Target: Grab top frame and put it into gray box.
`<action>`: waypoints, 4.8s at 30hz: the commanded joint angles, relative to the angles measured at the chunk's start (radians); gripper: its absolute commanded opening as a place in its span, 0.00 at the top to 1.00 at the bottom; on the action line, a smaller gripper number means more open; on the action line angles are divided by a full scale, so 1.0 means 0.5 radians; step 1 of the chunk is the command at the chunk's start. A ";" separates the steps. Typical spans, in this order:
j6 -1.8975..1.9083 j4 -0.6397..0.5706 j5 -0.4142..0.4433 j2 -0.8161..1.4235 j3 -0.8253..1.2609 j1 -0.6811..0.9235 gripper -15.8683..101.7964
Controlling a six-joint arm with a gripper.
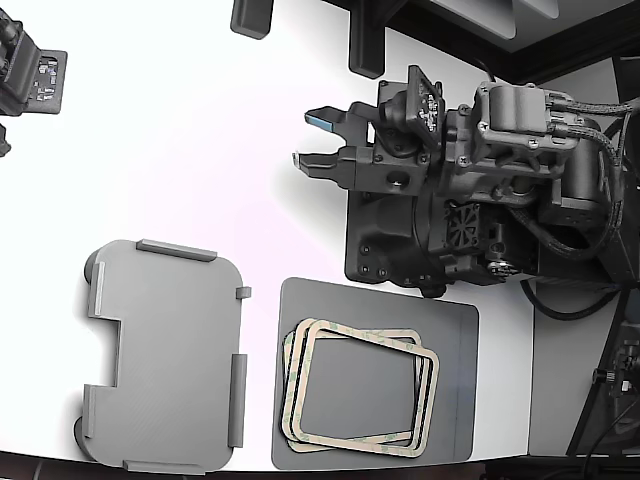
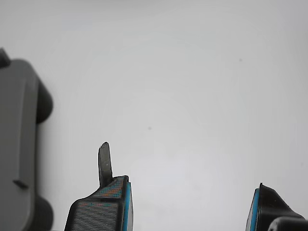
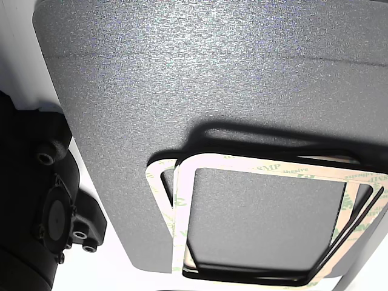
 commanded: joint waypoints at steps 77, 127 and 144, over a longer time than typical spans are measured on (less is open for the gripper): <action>-3.605 0.960 0.114 -2.025 -1.470 2.595 0.02; -3.148 1.049 0.092 -2.948 -2.163 3.080 0.12; -3.089 1.031 0.114 -2.985 -2.166 3.089 0.32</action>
